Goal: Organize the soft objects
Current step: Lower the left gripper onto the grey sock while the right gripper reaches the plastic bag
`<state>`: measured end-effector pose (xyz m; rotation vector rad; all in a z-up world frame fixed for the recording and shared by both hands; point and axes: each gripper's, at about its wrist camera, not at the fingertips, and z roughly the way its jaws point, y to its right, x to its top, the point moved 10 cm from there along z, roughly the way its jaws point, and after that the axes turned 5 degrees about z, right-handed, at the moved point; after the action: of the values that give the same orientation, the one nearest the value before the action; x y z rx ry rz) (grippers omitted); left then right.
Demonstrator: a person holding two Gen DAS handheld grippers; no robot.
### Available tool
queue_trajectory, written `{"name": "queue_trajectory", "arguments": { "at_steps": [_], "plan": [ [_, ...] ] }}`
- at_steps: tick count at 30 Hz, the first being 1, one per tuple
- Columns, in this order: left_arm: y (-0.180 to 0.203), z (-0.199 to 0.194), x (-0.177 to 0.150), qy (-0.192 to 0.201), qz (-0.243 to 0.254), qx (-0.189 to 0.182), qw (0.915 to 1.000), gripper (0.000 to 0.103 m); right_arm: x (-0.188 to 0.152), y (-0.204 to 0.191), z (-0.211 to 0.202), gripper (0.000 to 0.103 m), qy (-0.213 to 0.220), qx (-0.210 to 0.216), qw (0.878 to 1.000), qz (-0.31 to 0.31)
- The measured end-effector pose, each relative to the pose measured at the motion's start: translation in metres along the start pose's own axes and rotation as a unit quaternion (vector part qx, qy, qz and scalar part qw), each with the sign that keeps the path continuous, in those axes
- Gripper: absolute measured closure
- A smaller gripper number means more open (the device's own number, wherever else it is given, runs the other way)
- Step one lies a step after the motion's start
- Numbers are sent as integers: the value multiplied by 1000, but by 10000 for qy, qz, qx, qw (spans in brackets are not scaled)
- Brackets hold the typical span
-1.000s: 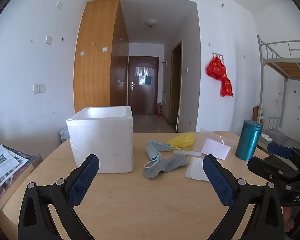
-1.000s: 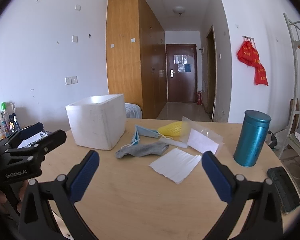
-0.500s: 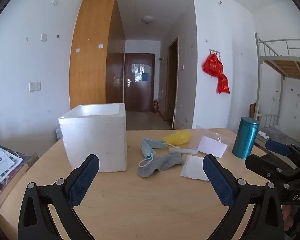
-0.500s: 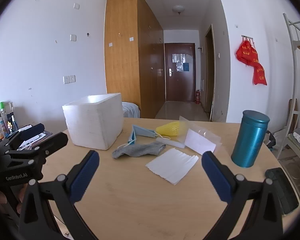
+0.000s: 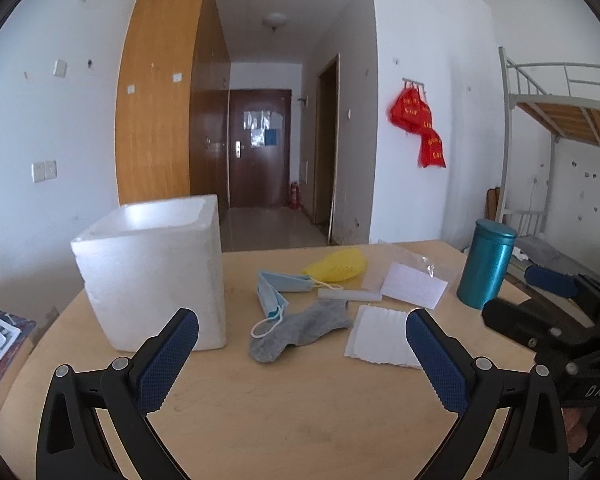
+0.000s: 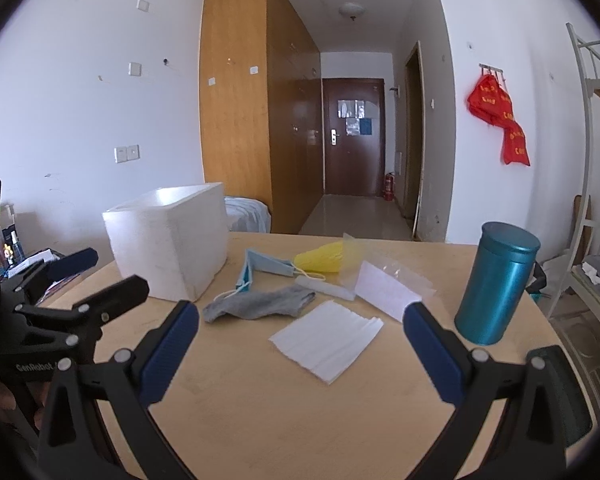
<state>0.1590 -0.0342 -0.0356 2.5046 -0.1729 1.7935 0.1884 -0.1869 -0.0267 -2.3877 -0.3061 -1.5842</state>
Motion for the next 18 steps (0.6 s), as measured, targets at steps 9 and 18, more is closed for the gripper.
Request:
{"name": "queue_trajectory", "arguments": {
  "at_steps": [9, 18],
  "plan": [
    [1, 28, 2, -211, 45, -94, 9997, 0, 6, 13, 24, 0, -190, -70, 9998, 61],
    [5, 62, -6, -705, 11, -383, 9968, 0, 14, 30, 55, 0, -469, -87, 9988, 94]
  ]
}}
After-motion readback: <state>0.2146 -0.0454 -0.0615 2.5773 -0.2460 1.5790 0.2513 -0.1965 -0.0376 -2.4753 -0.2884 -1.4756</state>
